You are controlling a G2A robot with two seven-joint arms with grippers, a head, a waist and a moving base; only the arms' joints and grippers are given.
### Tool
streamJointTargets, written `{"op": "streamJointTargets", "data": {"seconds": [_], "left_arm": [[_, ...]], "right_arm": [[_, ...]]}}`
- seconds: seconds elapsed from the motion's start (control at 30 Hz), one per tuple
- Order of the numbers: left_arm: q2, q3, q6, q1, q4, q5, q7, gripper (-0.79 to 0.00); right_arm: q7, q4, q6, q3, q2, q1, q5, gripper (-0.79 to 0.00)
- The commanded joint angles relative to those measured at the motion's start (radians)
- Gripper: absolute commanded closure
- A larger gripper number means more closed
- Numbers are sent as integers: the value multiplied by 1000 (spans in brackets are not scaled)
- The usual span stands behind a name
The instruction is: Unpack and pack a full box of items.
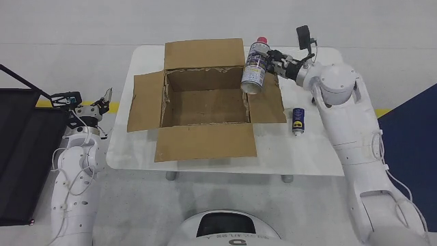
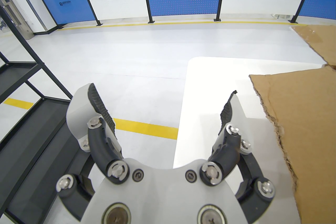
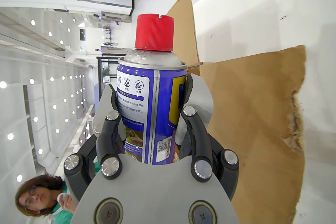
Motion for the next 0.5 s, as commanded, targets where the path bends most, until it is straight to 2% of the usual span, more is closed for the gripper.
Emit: {"op": "streamJointTargets", "data": {"seconds": [0.0, 0.23, 0.47], "left_arm": [[0, 0, 0, 0, 0, 0, 0, -785], [0, 0, 0, 0, 0, 0, 0, -785], [0, 0, 0, 0, 0, 0, 0, -785]], "right_arm": [[0, 1, -4, -25, -2, 5, -14, 0], [-64, -24, -39, -102, -8, -18, -98, 0], [-87, -33, -37, -107, -8, -27, -117, 0]]}}
